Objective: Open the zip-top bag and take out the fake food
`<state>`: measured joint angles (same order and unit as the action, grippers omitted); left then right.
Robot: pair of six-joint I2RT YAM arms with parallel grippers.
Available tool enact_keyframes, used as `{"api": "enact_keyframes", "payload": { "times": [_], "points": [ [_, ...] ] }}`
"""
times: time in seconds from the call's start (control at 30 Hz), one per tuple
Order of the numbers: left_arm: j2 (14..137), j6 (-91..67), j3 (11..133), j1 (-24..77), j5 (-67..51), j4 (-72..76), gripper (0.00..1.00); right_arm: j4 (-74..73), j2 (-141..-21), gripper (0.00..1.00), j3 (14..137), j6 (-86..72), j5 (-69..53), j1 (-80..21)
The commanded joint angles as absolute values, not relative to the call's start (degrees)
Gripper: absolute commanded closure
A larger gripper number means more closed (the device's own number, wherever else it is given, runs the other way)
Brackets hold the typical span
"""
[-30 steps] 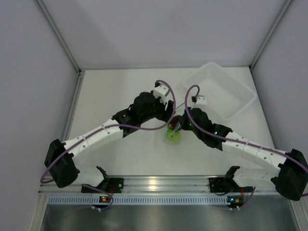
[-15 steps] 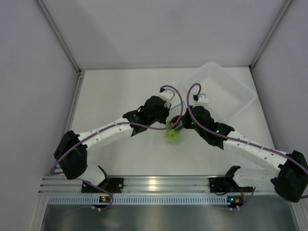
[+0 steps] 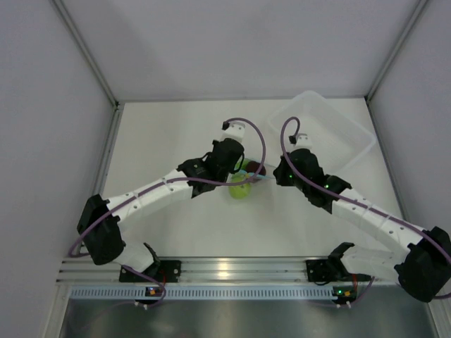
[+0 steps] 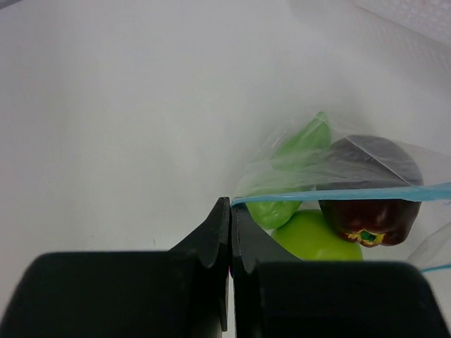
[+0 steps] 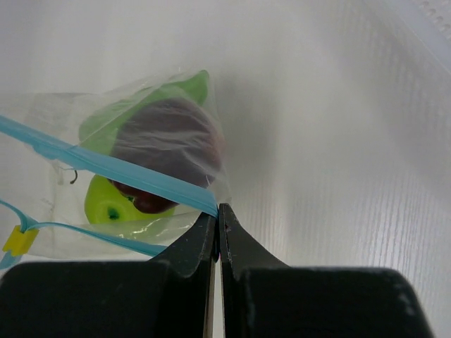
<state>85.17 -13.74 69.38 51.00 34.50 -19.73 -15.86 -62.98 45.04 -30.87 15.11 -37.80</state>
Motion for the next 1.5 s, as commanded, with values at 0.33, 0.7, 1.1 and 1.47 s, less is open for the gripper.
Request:
{"api": "enact_keyframes", "payload": {
  "times": [0.33,0.7,1.1,1.47],
  "points": [
    [82.96,-18.28,72.68,53.87,31.99,-24.79,1.00,-11.07,-66.27,0.98,43.06,-29.80,4.13,-34.98],
    [90.87,-27.15,77.60,56.25,34.54,-24.96,1.00,-15.73,-59.33,0.75,45.79,-29.26,2.20,-35.07],
    [93.43,-40.07,78.84,56.43,36.21,-24.87,1.00,-6.24,-58.00,0.68,41.66,-40.07,2.00,-40.77],
    [89.91,-48.16,72.52,56.60,39.46,-24.70,1.00,-0.44,-68.90,0.51,42.62,-47.11,12.21,-44.03]
  ]
}}
